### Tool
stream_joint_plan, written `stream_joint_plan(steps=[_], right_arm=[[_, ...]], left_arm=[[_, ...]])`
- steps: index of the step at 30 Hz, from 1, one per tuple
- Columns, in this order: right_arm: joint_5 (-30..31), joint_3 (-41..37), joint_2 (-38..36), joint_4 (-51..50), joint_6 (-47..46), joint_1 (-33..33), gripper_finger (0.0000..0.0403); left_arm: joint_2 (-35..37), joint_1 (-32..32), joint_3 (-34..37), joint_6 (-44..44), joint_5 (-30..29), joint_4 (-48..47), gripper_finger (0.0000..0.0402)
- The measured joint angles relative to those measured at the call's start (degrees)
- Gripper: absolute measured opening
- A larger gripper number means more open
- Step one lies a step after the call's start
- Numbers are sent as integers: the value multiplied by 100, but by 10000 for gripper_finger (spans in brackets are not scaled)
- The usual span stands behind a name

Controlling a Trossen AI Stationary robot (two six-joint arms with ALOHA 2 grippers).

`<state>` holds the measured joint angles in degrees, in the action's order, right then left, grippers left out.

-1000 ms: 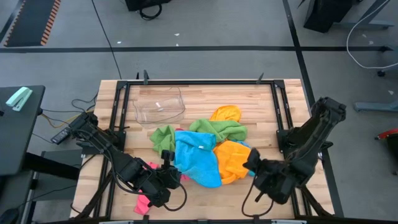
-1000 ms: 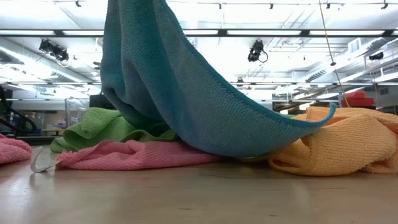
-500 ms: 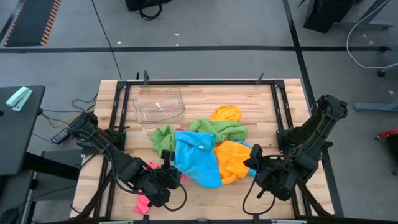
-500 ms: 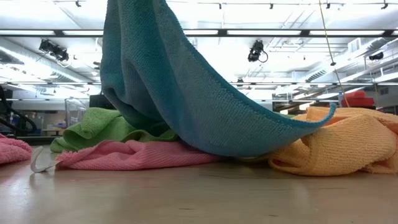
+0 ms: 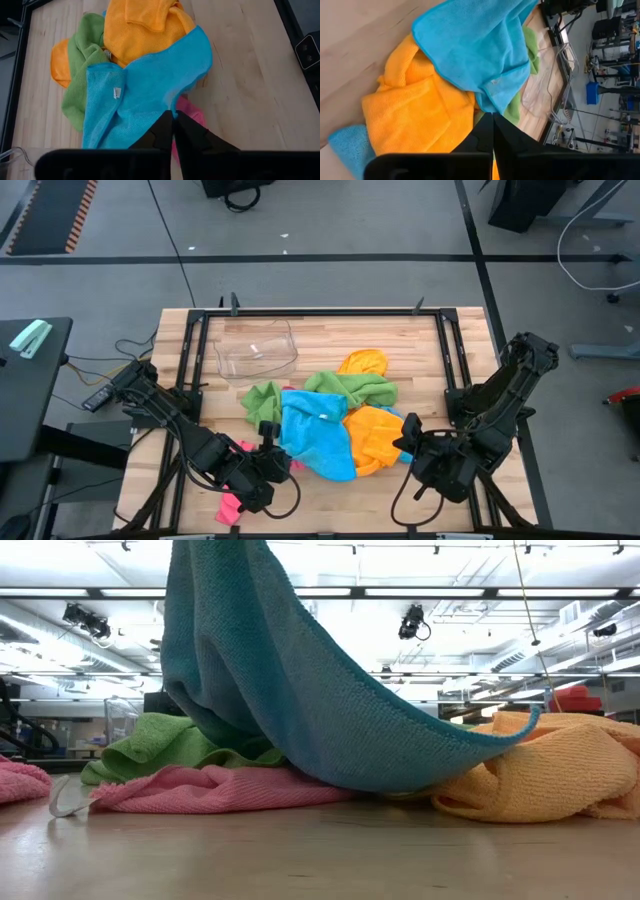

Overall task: Fold microfiber towels
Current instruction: Fold the left blue microfiber towel

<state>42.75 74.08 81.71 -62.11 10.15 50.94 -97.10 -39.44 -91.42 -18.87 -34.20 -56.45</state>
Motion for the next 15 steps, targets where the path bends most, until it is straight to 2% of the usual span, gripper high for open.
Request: stream_joint_plan(steps=[6, 10, 15], right_arm=[[-1, 0, 0, 2, 25, 0, 3], [-52, 0, 2, 3, 32, -2, 2], [-810, 0, 2, 7, 216, 0, 2]], left_arm=[[0, 0, 0, 2, 0, -5, 7], [0, 0, 0, 2, 0, -9, 18], [-2, 0, 0, 4, 0, -7, 21]])
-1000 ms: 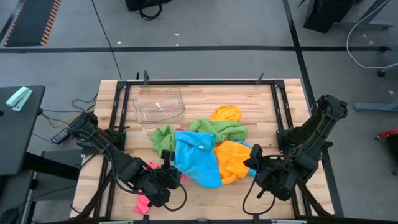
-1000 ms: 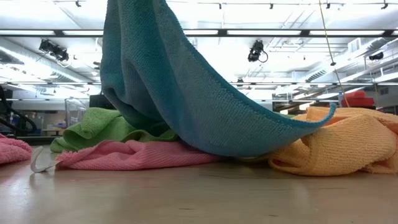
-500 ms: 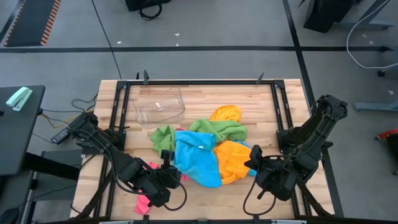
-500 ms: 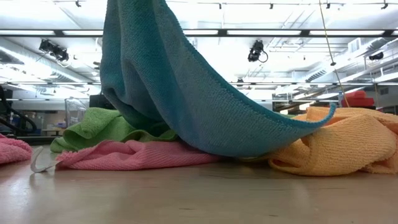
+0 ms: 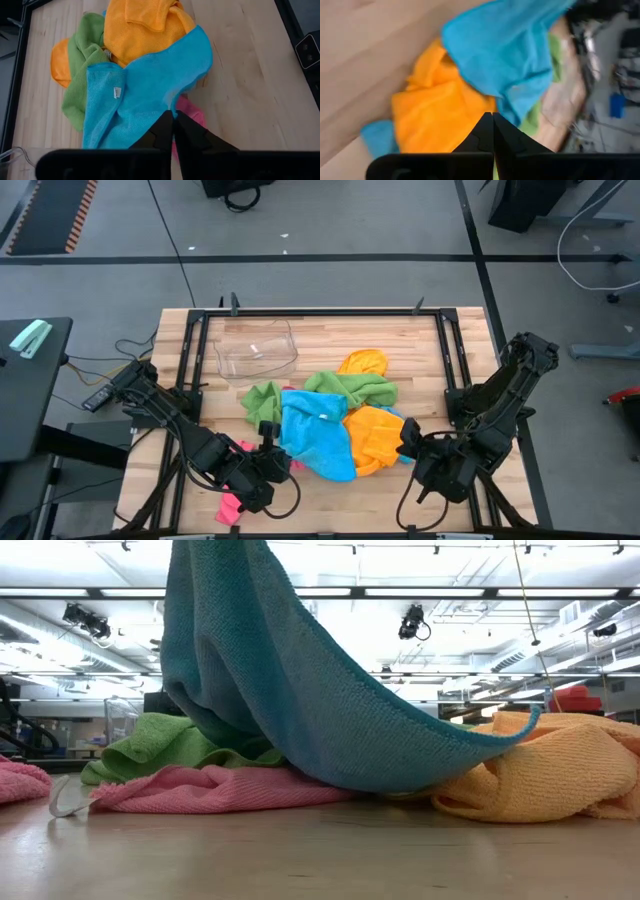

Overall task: Fold microfiber towels
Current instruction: Fold the left blue microfiber towel

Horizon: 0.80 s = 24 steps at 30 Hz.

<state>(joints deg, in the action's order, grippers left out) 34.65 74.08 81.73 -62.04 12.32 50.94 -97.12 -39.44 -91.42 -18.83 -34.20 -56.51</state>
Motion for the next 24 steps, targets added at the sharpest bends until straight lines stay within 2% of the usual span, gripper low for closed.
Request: stream_joint_plan(steps=[4, 9, 15, 20, 24], right_arm=[[-659, -84, 19, -15, 212, 0, 1], [-710, -85, 17, 2, -169, -2, 3], [-713, -86, 17, 181, -568, -129, 33], [-772, -431, 33, 1056, -360, -208, 58], [-776, -814, 33, 1939, -167, -254, 75]], left_arm=[[2, 0, 0, 4, 0, 0, 8], [2, 0, 0, 9, 0, -2, 16], [0, 4, 0, 11, 0, 0, 20], [0, 4, 0, 6, 0, 0, 6], [1, 4, 0, -4, 0, 7, 20]])
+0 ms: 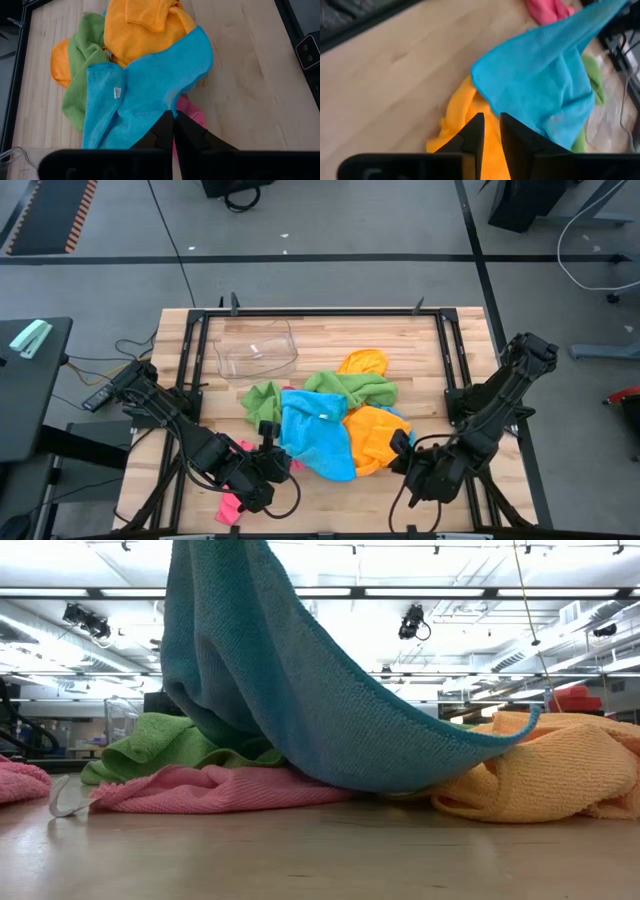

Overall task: Fold microfiber towels
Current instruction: Fold the left blue microfiber towel

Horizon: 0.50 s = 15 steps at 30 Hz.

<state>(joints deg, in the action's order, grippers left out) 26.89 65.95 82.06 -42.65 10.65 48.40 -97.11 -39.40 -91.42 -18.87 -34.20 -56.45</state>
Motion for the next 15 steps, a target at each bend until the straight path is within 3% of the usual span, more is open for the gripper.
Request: stream_joint_plan(steps=[8, 15], right_arm=[[-2, -705, 111, 1841, -150, -248, 106], [80, -736, 1017, 2865, -127, -481, 115]], left_arm=[[-1, 4, 0, -2, 0, 7, 12], [-1, 9, 0, -29, -1, 32, 19]])
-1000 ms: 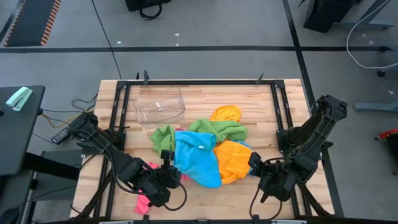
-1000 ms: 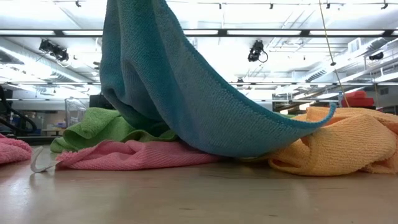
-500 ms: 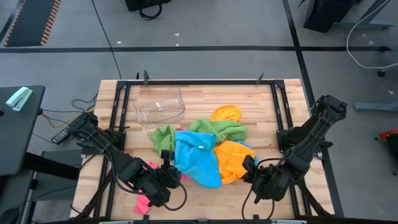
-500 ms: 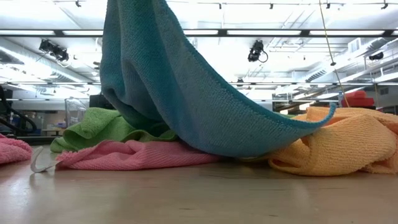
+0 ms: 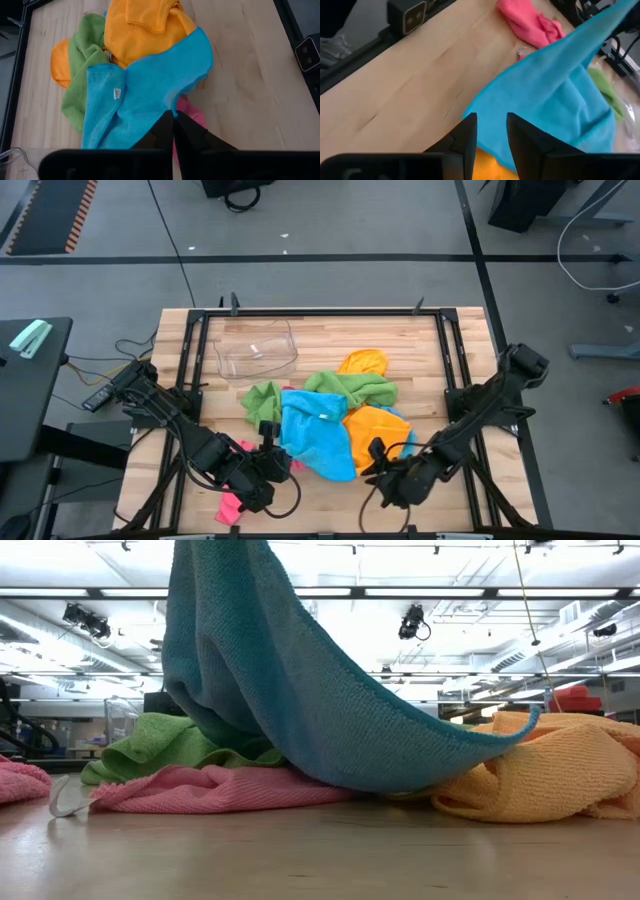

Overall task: Fold microfiber towels
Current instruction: Fold the left blue microfiber towel

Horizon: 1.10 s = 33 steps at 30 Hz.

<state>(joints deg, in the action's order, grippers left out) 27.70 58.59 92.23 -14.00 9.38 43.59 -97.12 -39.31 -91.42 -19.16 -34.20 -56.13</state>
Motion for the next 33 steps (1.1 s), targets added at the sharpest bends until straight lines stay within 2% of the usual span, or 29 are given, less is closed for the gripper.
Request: stream_joint_plan(steps=[4, 10, 15, 20, 28, 33], right_arm=[[-1, 0, 526, 356, 49, -117, 115], [7, 118, 1058, 415, 253, -142, 115], [7, 182, 1395, 518, 525, -148, 115], [7, 190, 1578, 590, 656, -183, 115], [97, 190, 1652, 592, 637, -333, 115], [324, 190, 1652, 585, 649, -334, 115]], left_arm=[[0, 0, 0, -85, -1, -4, 27], [0, -2, 0, -118, -1, -31, 8], [0, 2, 0, -115, 1, -28, 15], [0, 2, 0, -120, 1, -25, 29], [0, 2, 0, -120, 1, -23, 7], [0, 2, 0, -122, 1, -25, 24]])
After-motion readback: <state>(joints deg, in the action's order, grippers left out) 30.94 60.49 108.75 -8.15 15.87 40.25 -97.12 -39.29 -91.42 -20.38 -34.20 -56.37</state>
